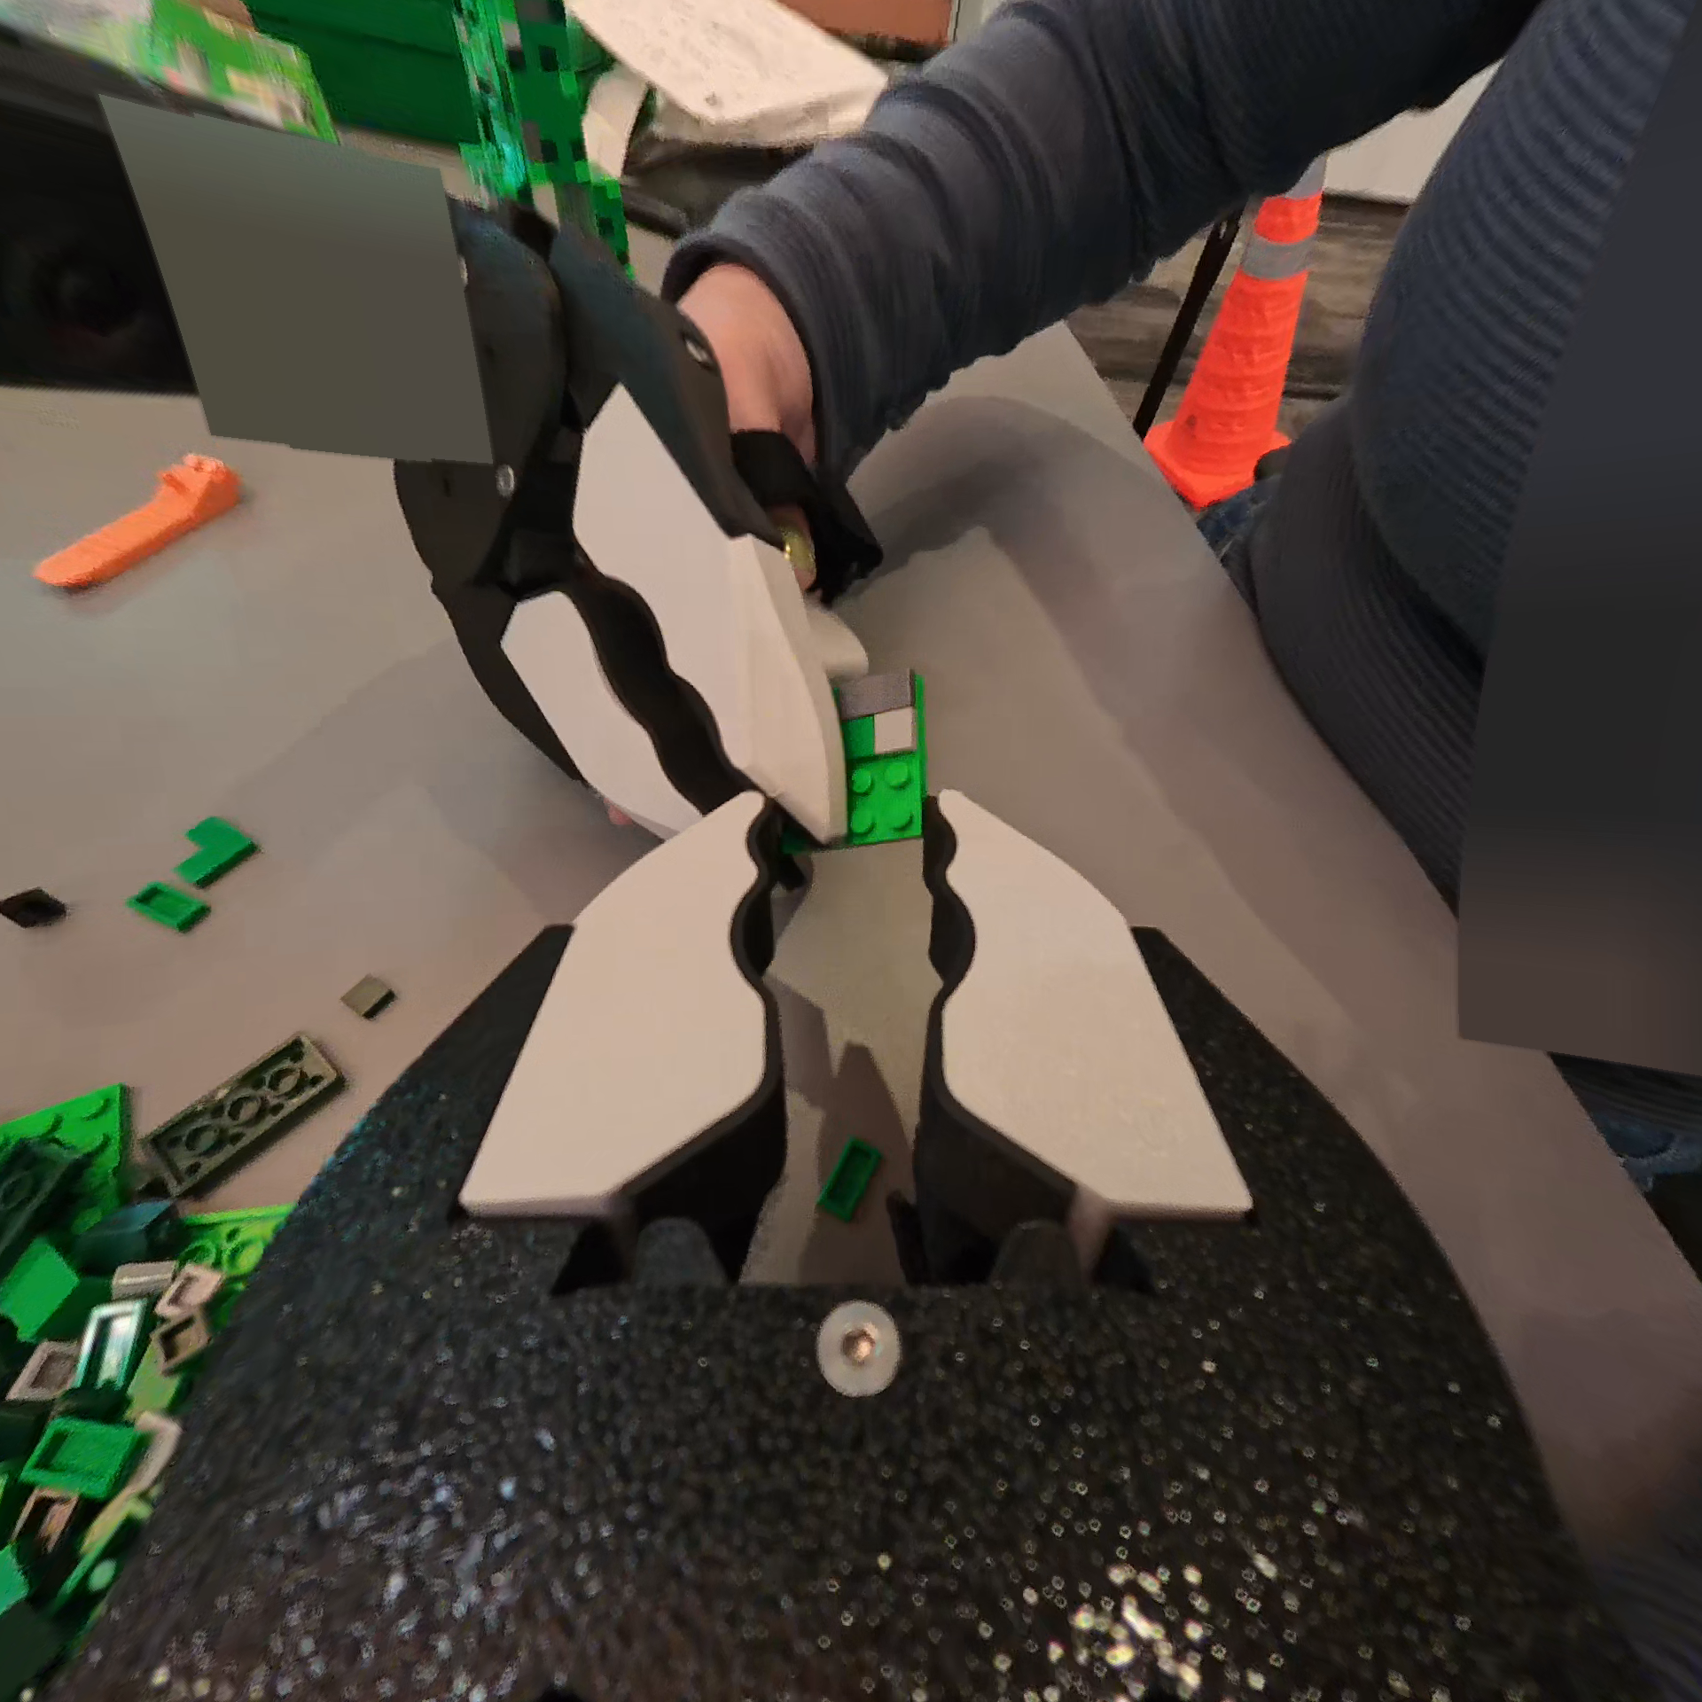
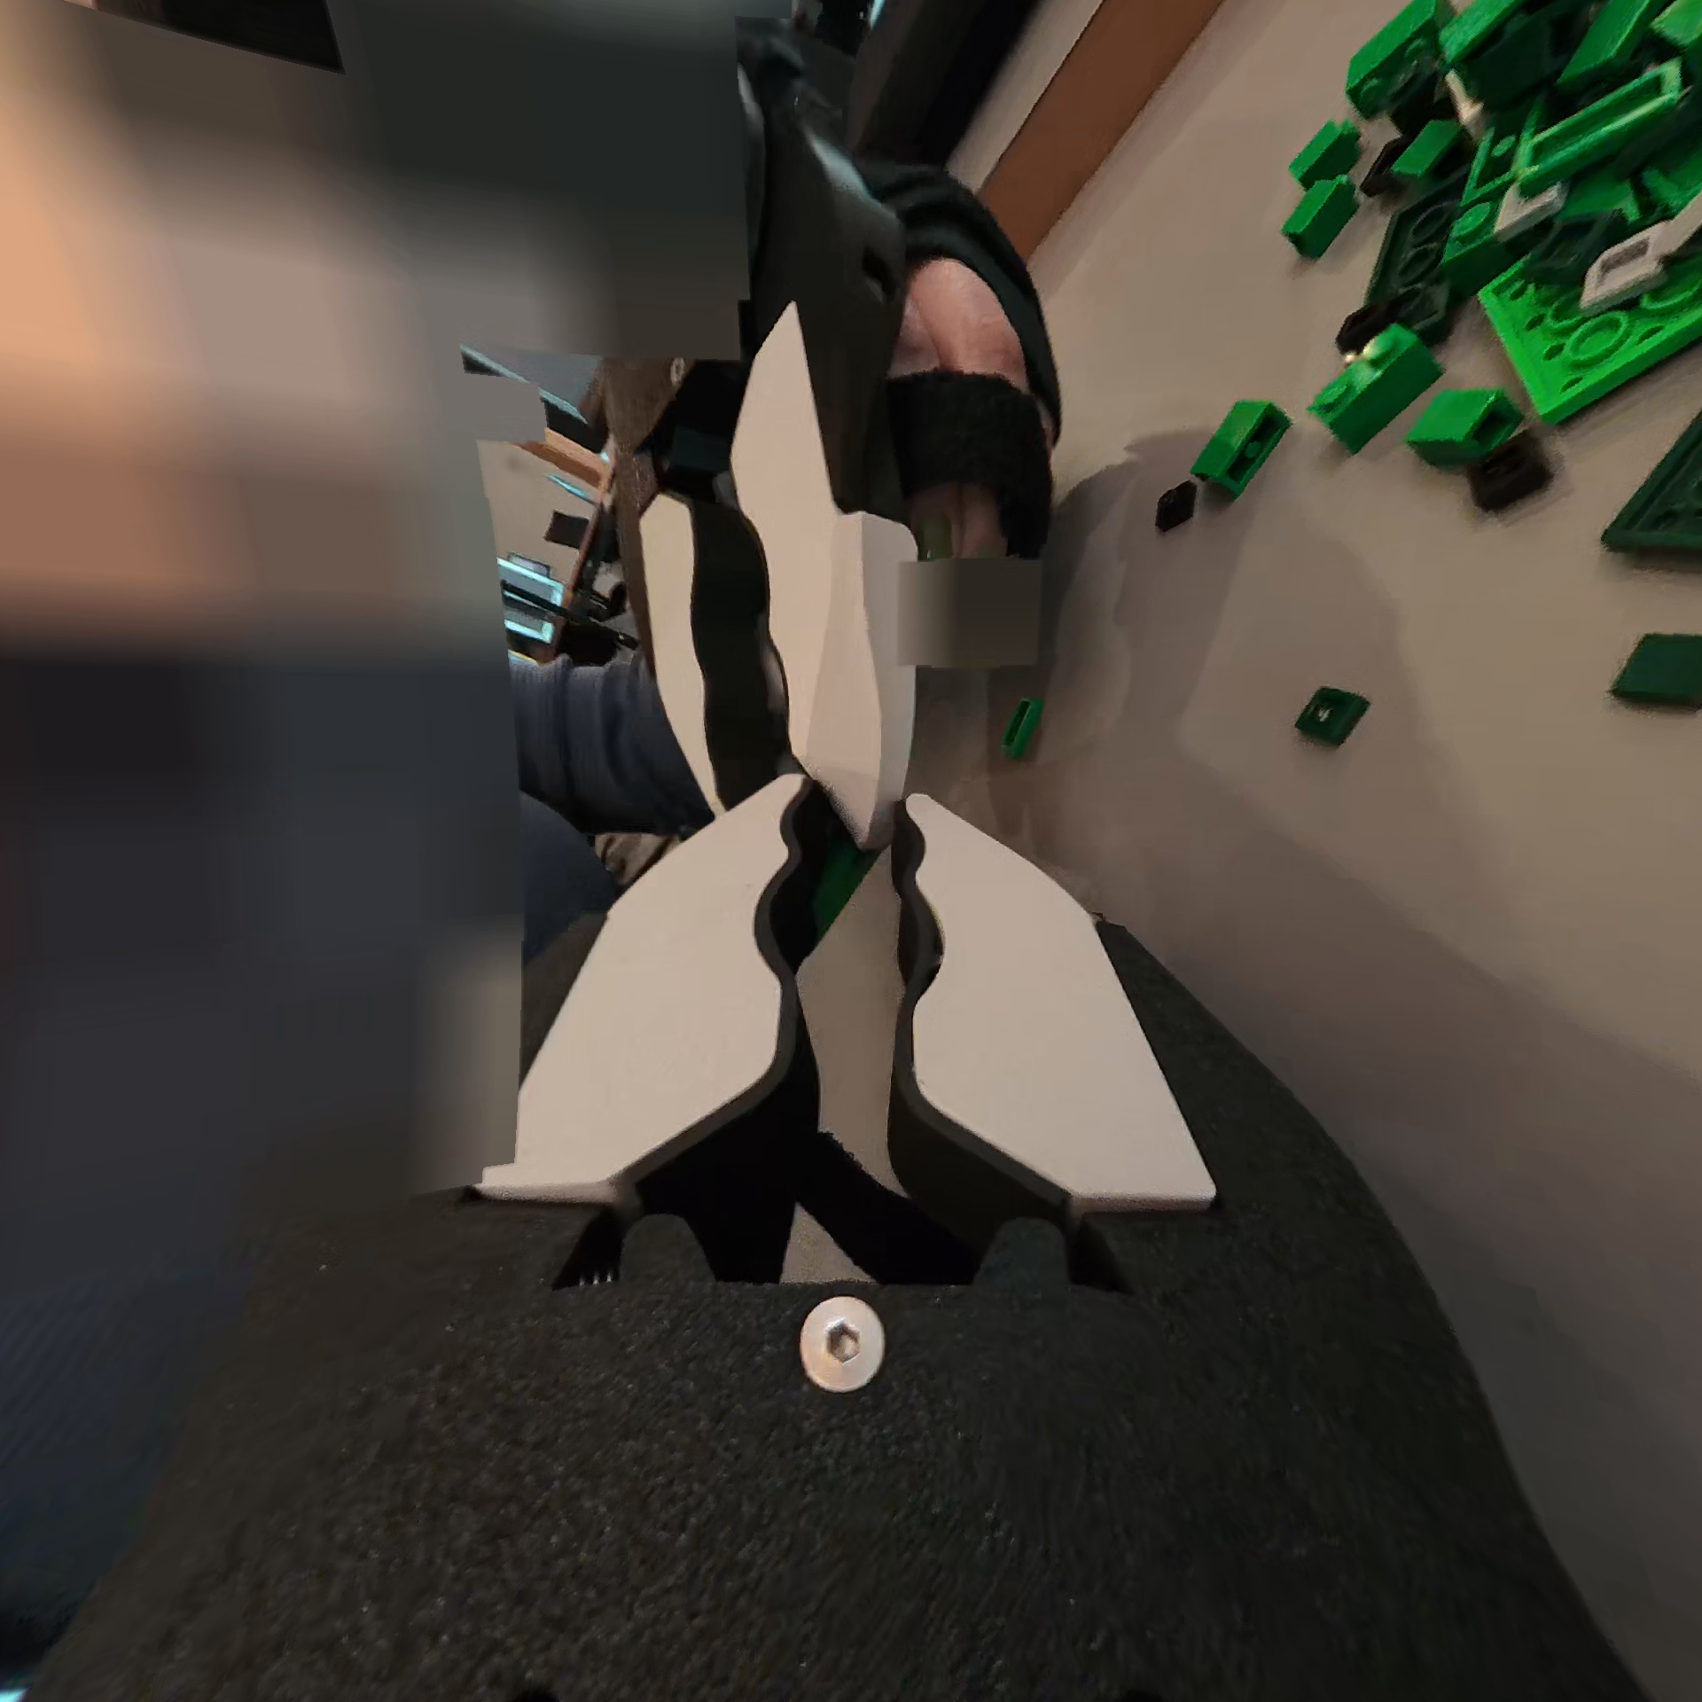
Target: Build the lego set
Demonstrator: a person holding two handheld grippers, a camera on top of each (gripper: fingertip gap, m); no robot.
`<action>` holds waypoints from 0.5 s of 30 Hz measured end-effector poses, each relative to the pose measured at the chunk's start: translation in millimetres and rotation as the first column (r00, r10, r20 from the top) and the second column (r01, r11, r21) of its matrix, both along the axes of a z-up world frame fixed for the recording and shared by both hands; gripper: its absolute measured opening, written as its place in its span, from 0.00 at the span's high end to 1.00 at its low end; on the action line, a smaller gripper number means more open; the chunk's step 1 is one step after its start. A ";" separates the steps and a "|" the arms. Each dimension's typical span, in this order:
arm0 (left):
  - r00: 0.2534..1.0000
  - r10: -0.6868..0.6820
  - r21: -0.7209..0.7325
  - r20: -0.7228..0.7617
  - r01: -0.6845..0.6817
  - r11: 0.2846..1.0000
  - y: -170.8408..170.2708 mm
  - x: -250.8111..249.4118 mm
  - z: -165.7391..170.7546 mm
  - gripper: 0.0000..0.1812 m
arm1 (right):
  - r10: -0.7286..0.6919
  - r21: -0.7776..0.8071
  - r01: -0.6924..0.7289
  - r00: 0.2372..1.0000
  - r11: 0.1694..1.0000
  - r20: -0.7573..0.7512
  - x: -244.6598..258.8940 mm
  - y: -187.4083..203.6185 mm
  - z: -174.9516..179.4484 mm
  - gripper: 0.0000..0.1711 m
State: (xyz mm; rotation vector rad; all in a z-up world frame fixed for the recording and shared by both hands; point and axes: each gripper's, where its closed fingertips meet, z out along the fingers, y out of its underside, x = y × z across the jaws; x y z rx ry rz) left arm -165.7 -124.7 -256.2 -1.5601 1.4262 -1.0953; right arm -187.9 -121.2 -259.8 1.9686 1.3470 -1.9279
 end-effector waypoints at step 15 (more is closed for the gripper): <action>0.996 0.080 0.097 0.032 -0.083 0.992 13.7 -1.1 5.8 0.88 | -0.069 0.108 0.080 0.993 0.991 -0.100 -1.2 14.0 7.2 0.90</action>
